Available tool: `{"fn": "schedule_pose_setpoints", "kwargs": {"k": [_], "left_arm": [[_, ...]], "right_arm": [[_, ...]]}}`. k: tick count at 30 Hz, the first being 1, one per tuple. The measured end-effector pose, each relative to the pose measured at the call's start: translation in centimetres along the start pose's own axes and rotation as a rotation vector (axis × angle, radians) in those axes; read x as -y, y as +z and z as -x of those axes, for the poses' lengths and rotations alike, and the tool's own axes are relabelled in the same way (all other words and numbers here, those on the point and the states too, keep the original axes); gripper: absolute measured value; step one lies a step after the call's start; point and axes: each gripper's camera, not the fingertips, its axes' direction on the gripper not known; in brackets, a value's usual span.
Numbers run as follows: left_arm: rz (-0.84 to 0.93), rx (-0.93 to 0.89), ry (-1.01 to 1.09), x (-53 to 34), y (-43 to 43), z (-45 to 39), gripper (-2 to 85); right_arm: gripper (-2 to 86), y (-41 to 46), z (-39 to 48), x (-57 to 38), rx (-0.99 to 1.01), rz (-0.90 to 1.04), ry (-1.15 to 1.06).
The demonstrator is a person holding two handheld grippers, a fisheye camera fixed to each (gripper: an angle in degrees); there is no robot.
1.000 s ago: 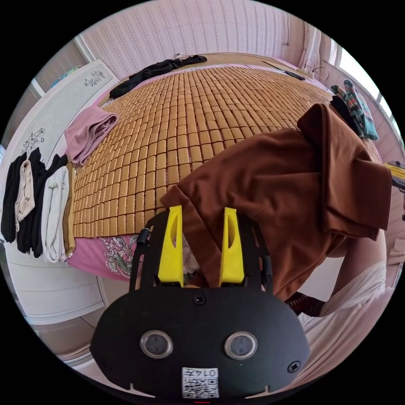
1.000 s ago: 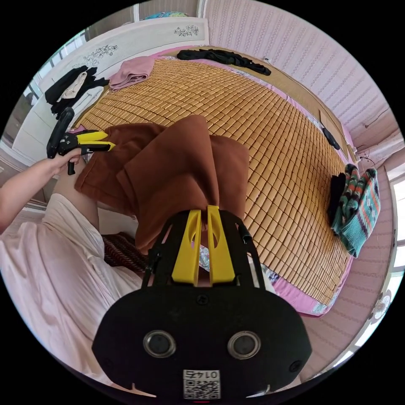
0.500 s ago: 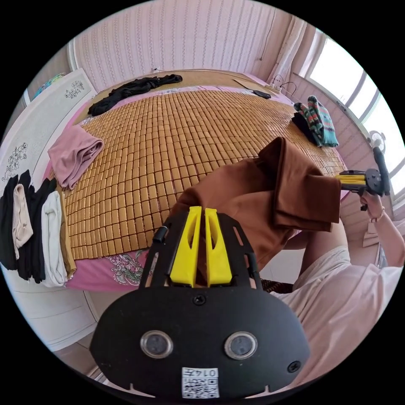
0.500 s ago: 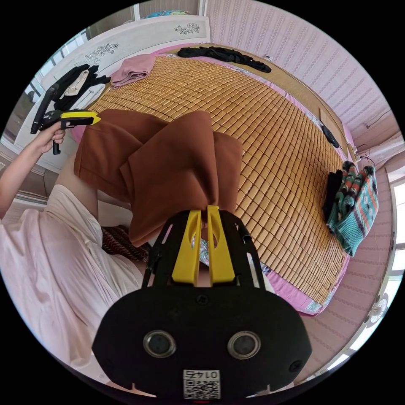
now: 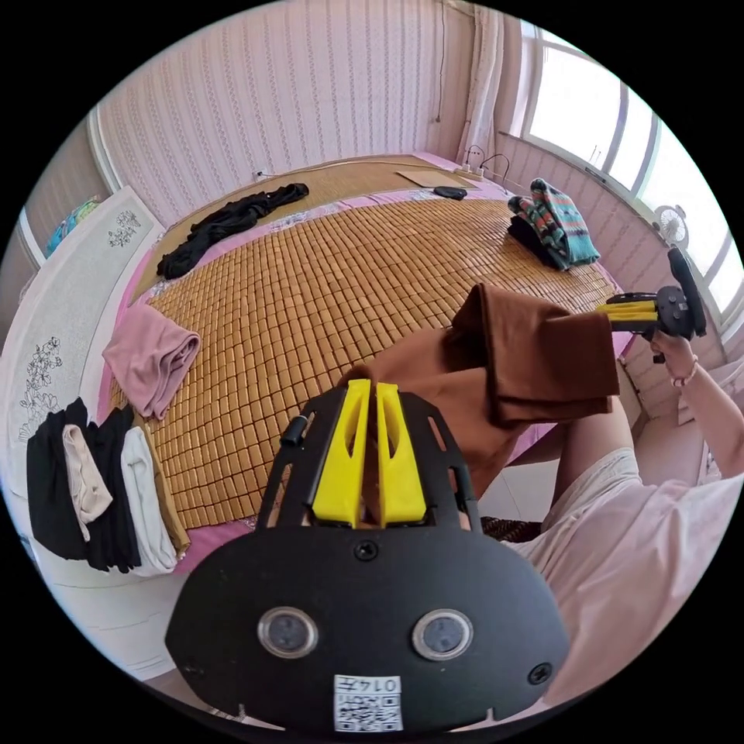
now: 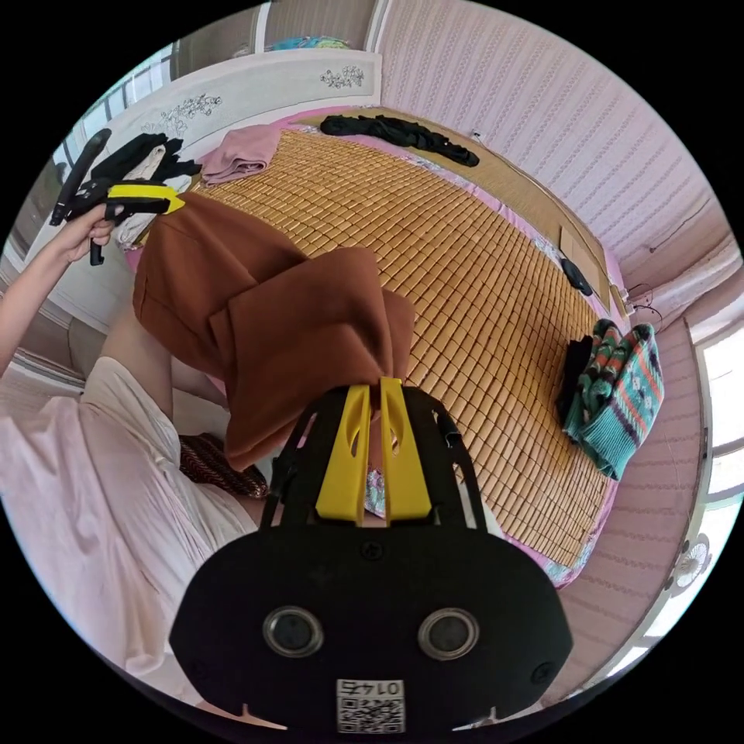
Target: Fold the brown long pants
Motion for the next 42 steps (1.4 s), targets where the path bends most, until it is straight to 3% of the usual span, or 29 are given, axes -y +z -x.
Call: {"fn": "schedule_pose_setpoints", "kwargs": {"k": [7, 14, 18, 21, 26, 35, 42], "left_arm": [[-0.119, 0.127, 0.094, 3.6, -4.7, 0.2, -0.6], [-0.264, 0.222, -0.032, -0.6, -9.9, 5.4, -0.5], [-0.131, 0.052, -0.249, -9.8, -4.4, 9.1, -0.7], [0.086, 0.081, -0.420, -16.0, 1.6, 9.9, -0.9], [0.080, -0.035, -0.534, -18.5, 2.6, 9.3, -0.6], [0.074, -0.065, -0.473, -9.5, 4.7, 8.0, 10.2], [0.261, 0.072, -0.411, -4.2, 8.8, 8.0, 11.7]], "right_arm": [[1.2, -8.8, -6.2, -0.1, -0.108, -0.215, 0.174], [1.6, -10.5, -14.2, -7.1, -0.171, -0.164, 0.474], [3.1, -3.8, -17.6, -14.6, 0.004, 0.015, 0.746], [3.2, 0.3, -16.7, -17.4, 0.007, 0.167, 0.845], [2.3, 1.6, -13.1, -13.0, -0.003, 0.193, 0.674], [7.6, 2.8, -1.0, 6.0, -0.033, 0.169, 0.030], [7.9, 4.0, 4.9, 14.9, 0.010, 0.209, -0.211]]}}
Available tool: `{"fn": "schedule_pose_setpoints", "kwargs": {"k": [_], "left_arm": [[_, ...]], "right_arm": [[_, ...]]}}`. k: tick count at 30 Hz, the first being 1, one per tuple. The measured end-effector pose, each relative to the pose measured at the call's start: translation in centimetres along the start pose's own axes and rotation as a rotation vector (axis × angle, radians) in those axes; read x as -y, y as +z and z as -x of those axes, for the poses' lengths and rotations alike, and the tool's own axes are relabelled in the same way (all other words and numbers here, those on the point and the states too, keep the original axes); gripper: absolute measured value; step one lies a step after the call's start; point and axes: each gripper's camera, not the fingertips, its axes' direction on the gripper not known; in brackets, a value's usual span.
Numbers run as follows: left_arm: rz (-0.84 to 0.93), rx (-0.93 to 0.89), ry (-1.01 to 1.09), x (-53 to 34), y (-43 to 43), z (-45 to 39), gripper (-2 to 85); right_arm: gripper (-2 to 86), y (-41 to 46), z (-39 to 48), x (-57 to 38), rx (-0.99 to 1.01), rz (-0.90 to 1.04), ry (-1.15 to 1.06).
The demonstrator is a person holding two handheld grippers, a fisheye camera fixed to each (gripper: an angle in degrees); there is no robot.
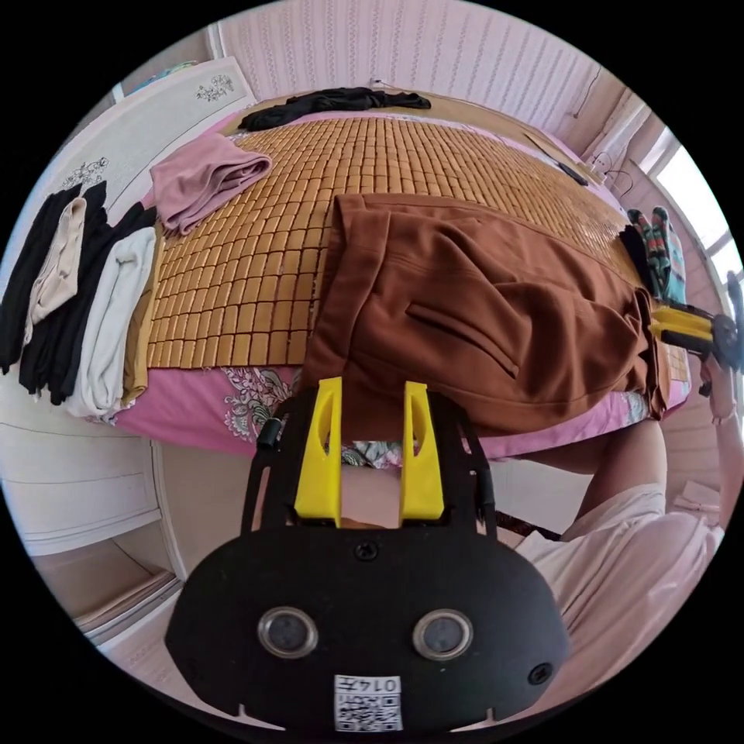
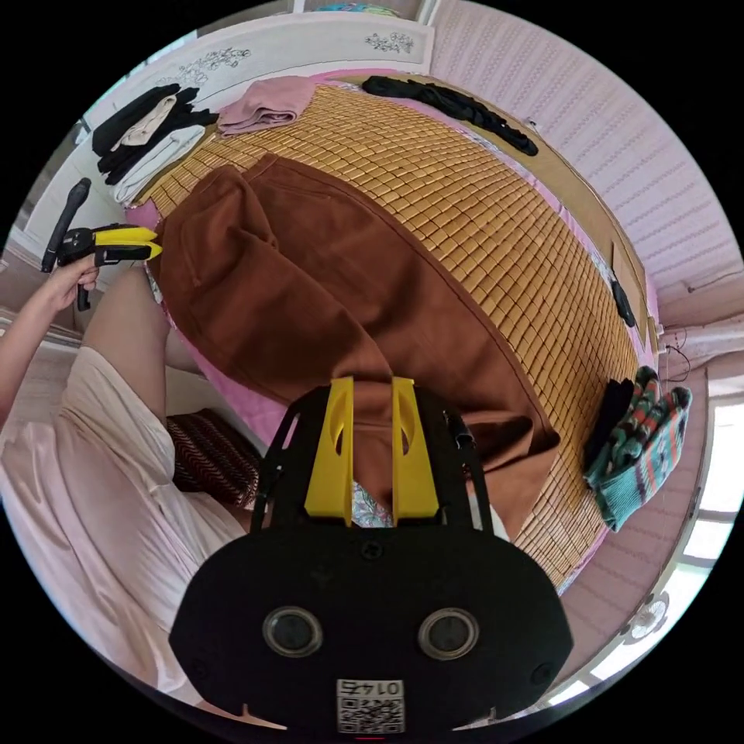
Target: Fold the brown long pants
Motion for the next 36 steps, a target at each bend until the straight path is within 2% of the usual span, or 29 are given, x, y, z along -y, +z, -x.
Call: {"fn": "schedule_pose_setpoints", "kwargs": {"k": [6, 13, 23, 27, 32, 36], "left_arm": [[0.062, -0.054, -0.085, 2.7, 2.1, -0.1, 11.9], [0.073, 0.049, 0.003, 4.5, 2.2, -2.2, 11.7], [0.094, -0.040, 0.063, 6.2, 2.4, -0.7, 7.3], [0.079, -0.051, 0.093, 6.0, 2.6, -0.4, 6.4], [0.014, -0.089, 0.056, 4.9, 2.9, 0.5, 5.6], [0.000, -0.105, 0.054, 4.4, 3.3, 0.9, 5.1]], "right_arm": [[7.9, -0.1, 1.0, 6.2, -0.008, 0.042, -0.082], [10.7, -1.1, 1.4, 12.8, -0.017, 0.043, -0.138], [10.7, -2.8, 0.4, 24.6, 0.027, 0.041, -0.212], [10.7, -1.3, -0.5, 29.6, 0.039, 0.108, -0.227], [11.0, 1.7, -1.8, 32.9, 0.108, 0.201, -0.175], [10.7, 1.5, -4.6, 32.6, 0.217, 0.159, -0.141]]}}
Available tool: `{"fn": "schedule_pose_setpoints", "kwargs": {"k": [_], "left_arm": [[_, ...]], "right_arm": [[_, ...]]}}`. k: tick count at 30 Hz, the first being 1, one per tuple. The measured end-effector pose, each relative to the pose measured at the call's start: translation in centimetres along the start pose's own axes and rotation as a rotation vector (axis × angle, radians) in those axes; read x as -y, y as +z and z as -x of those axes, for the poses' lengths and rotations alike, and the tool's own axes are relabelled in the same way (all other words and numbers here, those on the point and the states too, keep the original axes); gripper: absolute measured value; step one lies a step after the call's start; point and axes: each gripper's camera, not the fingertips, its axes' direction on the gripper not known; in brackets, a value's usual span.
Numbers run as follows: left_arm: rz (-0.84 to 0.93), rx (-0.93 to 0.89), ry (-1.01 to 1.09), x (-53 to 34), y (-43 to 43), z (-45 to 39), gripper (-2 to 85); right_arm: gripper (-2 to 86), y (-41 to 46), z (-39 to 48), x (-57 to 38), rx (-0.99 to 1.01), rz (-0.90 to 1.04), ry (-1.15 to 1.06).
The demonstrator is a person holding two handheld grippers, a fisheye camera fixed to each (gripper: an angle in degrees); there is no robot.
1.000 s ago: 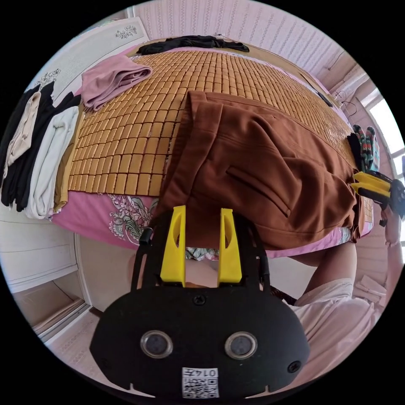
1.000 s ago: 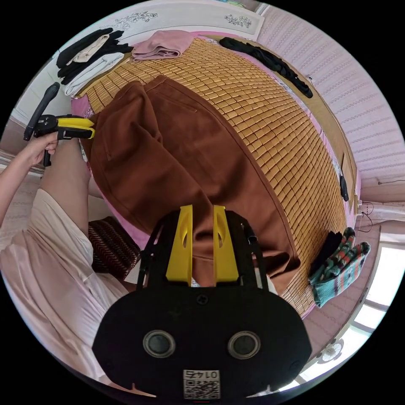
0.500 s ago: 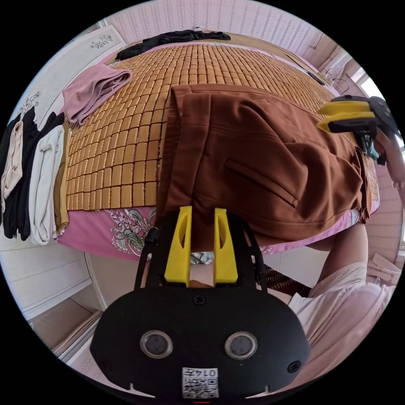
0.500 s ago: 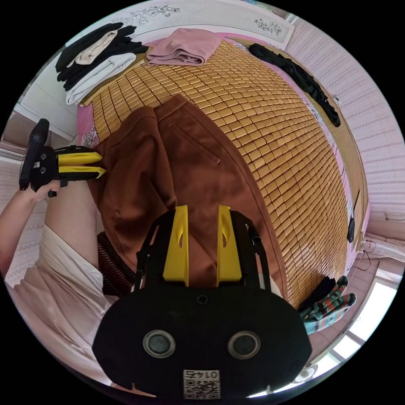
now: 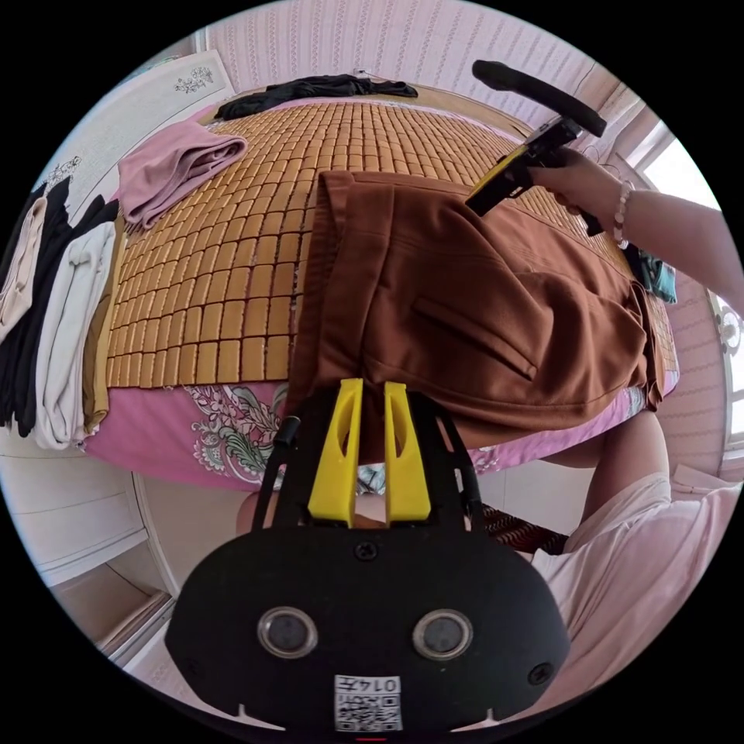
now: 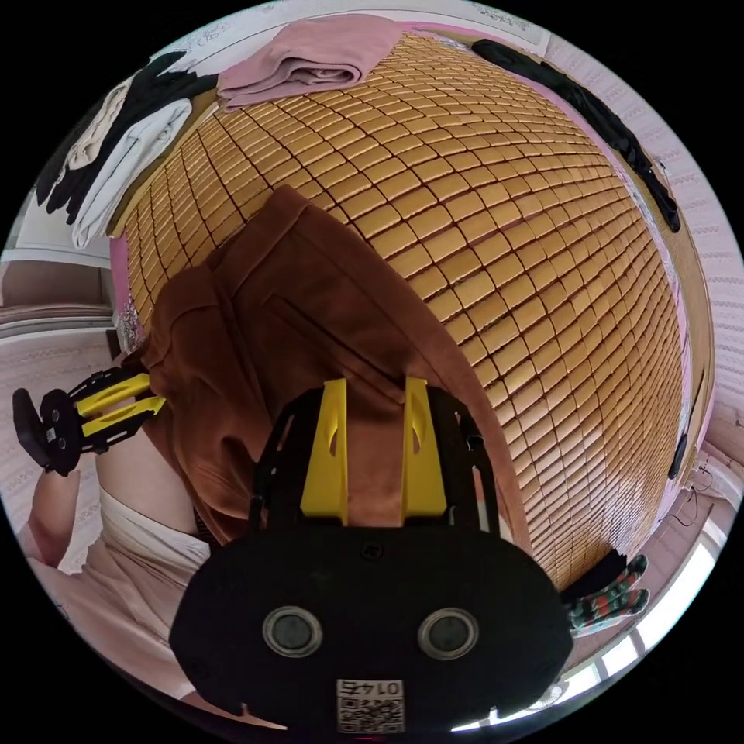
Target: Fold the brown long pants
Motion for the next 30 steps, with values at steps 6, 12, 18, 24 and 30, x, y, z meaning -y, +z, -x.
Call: {"fn": "schedule_pose_setpoints", "kwargs": {"k": [6, 12, 18, 24, 30], "left_arm": [[-0.001, -0.029, 0.002, -0.7, 0.3, 0.3, 1.5], [-0.053, -0.042, 0.001, -2.9, -1.7, 0.0, -0.7], [-0.342, -0.177, -0.075, -7.5, -9.4, 2.4, -1.0], [-0.383, -0.030, -0.294, -11.0, -10.3, 8.0, -0.7], [-0.203, 0.106, -0.454, -13.1, -6.3, 11.9, 0.2]], "right_arm": [[5.9, -0.7, -0.3, -1.3, -0.027, -0.003, -0.010], [1.4, -4.6, -3.0, -5.1, 0.103, -0.136, 0.049], [0.9, -16.8, -6.2, -14.8, 0.101, -0.573, -0.054], [1.9, -20.3, -7.9, -8.4, 0.189, -0.607, -0.042], [3.8, -13.7, -7.5, -8.8, 0.349, -0.509, 0.068]]}}
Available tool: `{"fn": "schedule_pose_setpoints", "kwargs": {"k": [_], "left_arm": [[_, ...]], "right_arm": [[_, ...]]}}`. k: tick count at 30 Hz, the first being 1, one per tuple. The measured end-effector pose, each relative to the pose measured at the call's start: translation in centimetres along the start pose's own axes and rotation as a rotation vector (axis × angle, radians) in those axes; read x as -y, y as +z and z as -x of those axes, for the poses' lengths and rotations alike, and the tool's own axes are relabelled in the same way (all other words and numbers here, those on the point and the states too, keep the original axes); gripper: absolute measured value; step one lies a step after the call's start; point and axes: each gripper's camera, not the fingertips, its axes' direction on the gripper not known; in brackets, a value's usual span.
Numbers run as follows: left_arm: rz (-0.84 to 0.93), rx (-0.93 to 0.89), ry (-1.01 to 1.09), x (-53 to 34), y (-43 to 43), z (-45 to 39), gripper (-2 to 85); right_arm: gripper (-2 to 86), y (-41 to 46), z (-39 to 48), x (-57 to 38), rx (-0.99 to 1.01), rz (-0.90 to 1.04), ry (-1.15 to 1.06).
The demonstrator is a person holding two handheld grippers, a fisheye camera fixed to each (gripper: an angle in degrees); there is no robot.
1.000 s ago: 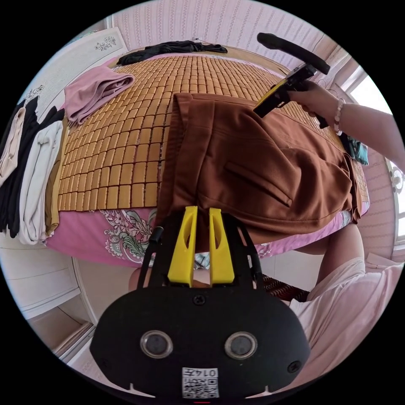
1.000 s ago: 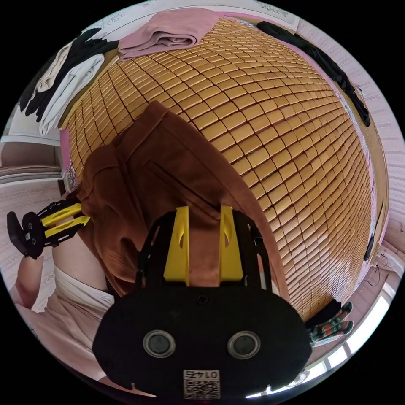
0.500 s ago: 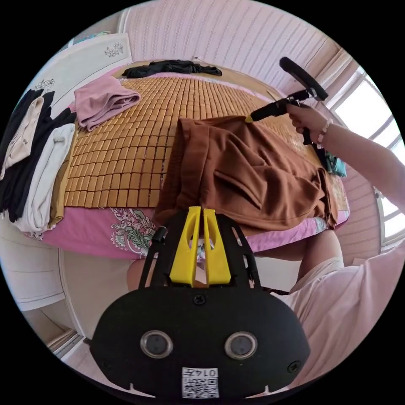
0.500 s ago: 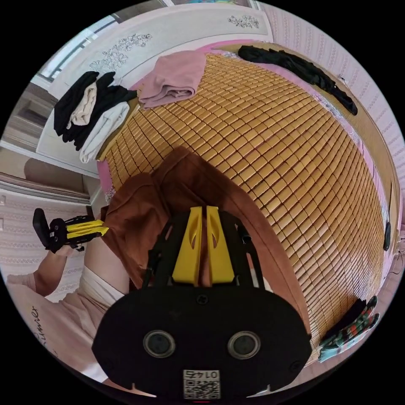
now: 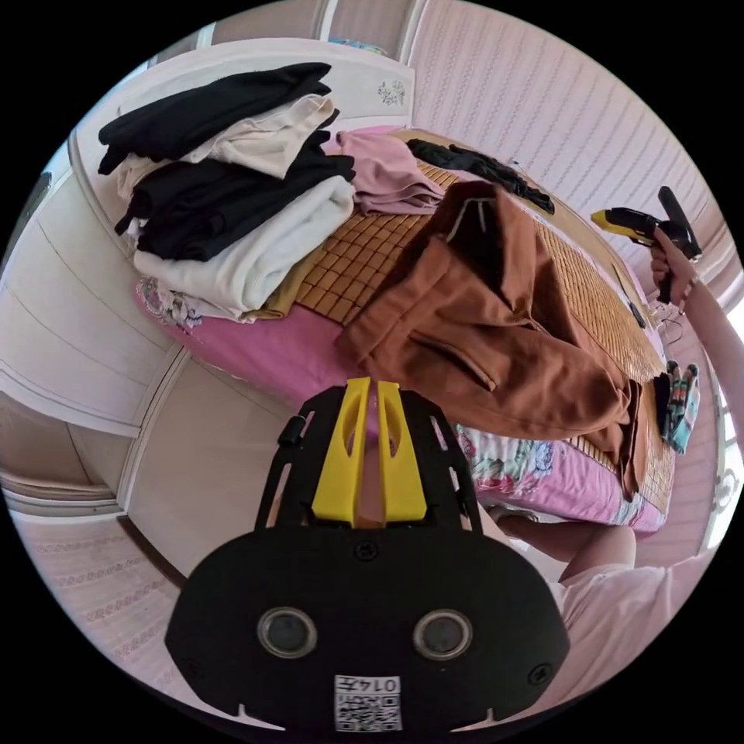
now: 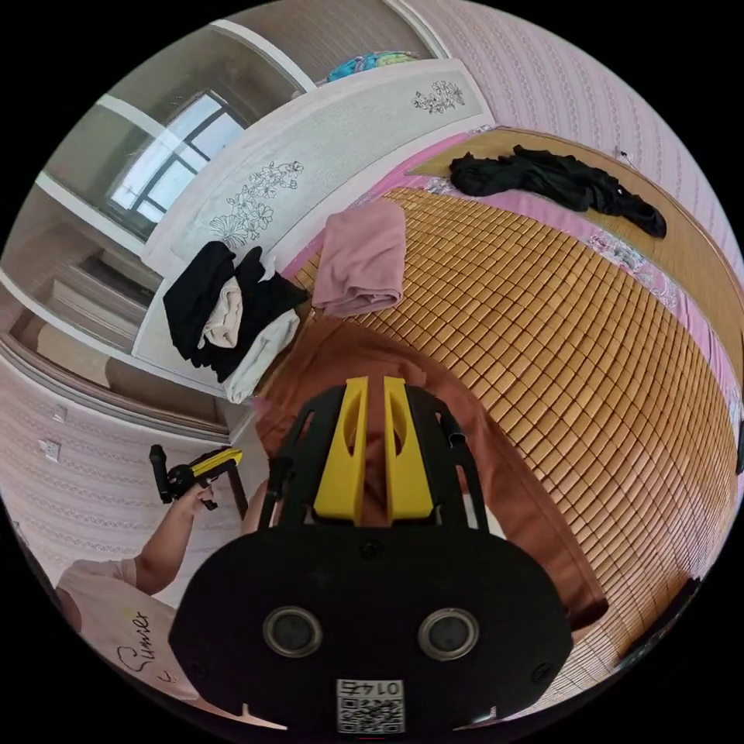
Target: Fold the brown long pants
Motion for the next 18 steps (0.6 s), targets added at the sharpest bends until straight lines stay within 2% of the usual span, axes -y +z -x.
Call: {"fn": "schedule_pose_setpoints", "kwargs": {"k": [3, 7, 12, 15, 18], "left_arm": [[-0.024, -0.040, 0.072, -1.8, -0.6, -1.4, 0.8], [-0.015, -0.168, 0.288, -3.0, 0.1, -7.2, 4.3], [-0.044, -0.257, 0.607, -3.8, 1.7, -16.5, 8.7], [-0.018, -0.295, 0.678, -3.4, 2.9, -21.2, 11.0], [-0.035, -0.264, 0.730, -2.6, 4.1, -24.8, 11.5]], "right_arm": [[6.5, -0.5, -1.0, -8.0, -0.115, 0.063, -0.055], [12.4, -2.4, -3.4, -21.2, -0.445, 0.212, -0.025], [14.2, -7.0, -6.7, -33.2, -0.537, 0.182, 0.216], [17.5, -7.8, -8.4, -37.1, -0.508, 0.178, 0.339], [15.9, -7.0, -9.7, -39.0, -0.480, 0.151, 0.413]]}}
